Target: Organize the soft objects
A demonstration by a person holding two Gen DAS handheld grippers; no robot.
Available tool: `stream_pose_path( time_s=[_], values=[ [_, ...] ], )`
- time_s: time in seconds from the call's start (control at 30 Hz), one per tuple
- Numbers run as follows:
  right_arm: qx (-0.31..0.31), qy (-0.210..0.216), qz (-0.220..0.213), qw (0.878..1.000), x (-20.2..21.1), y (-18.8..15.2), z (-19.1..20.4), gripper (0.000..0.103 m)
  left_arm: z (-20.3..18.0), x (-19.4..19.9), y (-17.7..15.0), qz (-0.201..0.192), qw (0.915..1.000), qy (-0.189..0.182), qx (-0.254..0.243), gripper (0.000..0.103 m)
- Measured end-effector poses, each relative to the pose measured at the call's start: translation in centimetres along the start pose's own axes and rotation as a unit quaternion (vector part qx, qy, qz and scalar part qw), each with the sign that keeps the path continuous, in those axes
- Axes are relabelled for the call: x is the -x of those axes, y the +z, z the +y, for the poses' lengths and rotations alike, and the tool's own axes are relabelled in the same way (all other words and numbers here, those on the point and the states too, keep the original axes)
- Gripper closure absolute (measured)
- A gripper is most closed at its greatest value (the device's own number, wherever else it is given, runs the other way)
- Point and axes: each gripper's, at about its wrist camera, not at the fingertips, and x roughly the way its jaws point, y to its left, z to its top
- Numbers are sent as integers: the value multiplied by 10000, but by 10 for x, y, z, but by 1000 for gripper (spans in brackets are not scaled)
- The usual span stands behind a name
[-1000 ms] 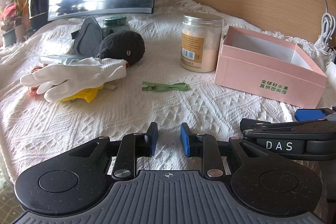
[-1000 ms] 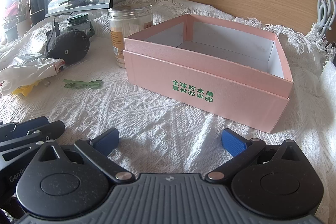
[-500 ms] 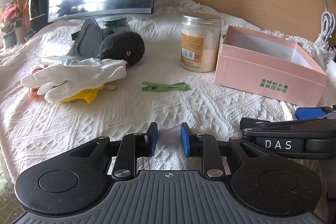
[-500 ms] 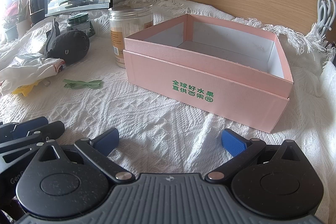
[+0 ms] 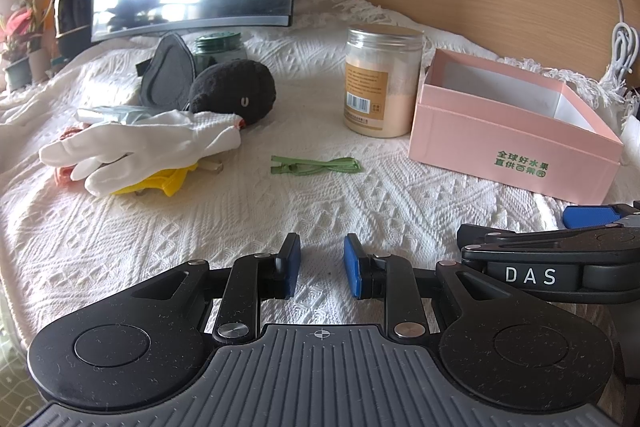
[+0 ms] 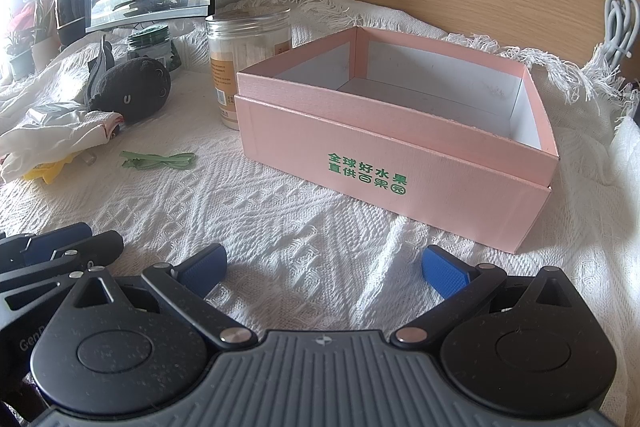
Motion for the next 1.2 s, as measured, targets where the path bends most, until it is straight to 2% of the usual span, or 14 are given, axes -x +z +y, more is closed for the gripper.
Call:
stream_pose_path(
  time_s=[0.7,0.9,0.97,1.1,1.2],
  values=[
    [8,-15,-37,10000,0,-2,1,0,0,0,0,9,10000,-18,16,76],
    [5,0,-15,10000,0,-2,0,0,3,-2,7,221,9994,-147,-200,76],
    [72,70,161,9998,-1,3,0,0,11,-5,15,457,9982,-349,-144,77],
    [159,165,965,9951,-6,22,0,0,26,-12,27,859,9931,-783,-161,77],
    [181,159,1228,9921,-11,27,1,0,38,-16,33,1076,9882,-1088,-17,77]
  ],
)
